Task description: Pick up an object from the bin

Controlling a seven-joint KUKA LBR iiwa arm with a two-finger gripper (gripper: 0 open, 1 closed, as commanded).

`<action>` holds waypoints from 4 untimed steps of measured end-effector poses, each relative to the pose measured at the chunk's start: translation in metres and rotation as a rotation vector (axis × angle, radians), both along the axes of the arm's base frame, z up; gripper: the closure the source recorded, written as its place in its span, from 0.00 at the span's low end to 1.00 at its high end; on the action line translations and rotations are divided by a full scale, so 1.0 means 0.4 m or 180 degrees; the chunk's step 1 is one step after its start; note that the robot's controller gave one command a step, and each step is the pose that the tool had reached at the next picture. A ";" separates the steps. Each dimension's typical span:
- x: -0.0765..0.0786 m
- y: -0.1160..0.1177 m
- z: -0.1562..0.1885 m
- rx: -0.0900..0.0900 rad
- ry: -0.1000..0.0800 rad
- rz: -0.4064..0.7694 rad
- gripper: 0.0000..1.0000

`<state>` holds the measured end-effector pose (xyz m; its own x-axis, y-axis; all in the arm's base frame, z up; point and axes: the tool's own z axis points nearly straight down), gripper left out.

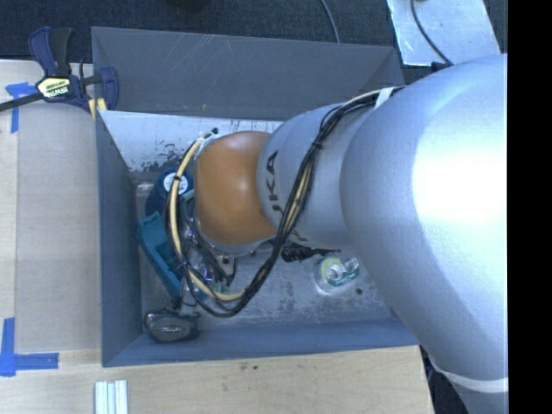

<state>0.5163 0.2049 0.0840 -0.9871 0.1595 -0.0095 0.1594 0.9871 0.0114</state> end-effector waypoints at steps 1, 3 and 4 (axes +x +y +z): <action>0.010 0.084 0.041 -0.0004 0.0008 -0.0549 0.00; -0.061 -0.018 -0.033 0.0006 -0.0009 -0.0992 1.00; -0.061 -0.018 -0.032 0.0007 -0.0009 -0.0994 1.00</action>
Offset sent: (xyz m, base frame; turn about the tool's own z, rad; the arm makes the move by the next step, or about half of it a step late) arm 0.0067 0.0122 -0.0140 0.2738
